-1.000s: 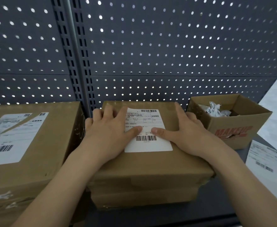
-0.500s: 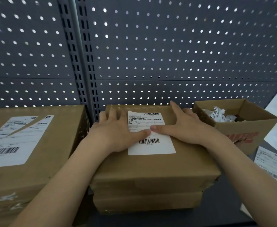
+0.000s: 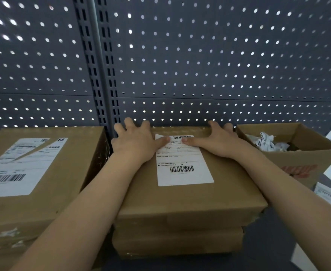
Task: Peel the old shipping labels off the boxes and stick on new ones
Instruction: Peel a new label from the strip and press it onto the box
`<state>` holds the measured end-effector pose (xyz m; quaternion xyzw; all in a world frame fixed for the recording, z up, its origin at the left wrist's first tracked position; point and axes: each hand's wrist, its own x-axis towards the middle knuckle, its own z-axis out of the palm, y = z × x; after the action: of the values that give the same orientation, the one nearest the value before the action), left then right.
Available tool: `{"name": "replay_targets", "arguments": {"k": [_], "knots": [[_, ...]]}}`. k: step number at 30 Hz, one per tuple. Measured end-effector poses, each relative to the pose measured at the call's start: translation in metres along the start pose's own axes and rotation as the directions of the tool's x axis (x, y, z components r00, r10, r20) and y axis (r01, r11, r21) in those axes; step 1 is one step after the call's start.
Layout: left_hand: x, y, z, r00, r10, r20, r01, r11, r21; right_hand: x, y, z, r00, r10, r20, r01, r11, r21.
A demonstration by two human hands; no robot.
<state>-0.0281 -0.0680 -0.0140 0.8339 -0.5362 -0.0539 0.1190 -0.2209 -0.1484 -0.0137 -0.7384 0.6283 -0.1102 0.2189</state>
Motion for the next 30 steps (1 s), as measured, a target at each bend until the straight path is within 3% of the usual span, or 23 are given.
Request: {"name": "replay_targets", "arguments": {"k": [5,12,16,19,22,30], "knots": [[0.007,-0.008,0.003,0.999,-0.035,0.025,0.039,0.976,-0.213,0.012,0.005,0.002,1.0,0.008,-0.018,-0.007,0.999,0.049],[0.009,-0.01,0.004,0.995,-0.101,-0.02,0.089,0.939,-0.332,0.019,0.007,-0.001,1.0,0.005,-0.029,0.0,0.987,0.163],[0.005,-0.008,0.004,0.992,-0.115,-0.052,0.088,0.926,-0.367,0.013,0.006,0.001,0.994,-0.055,-0.094,0.06,0.997,0.053],[0.004,-0.003,0.005,0.995,-0.098,-0.021,0.088,0.956,-0.281,0.003,-0.006,0.004,0.985,-0.144,-0.094,0.132,0.984,-0.121],[0.006,0.002,0.006,0.996,-0.085,-0.008,0.082,0.98,-0.182,0.0,-0.017,0.008,0.994,-0.11,-0.03,0.101,0.973,-0.208],[0.017,0.003,0.008,0.994,-0.112,0.018,0.113,0.977,-0.178,0.018,-0.014,0.011,0.995,-0.076,-0.059,0.069,0.992,-0.105]]}}
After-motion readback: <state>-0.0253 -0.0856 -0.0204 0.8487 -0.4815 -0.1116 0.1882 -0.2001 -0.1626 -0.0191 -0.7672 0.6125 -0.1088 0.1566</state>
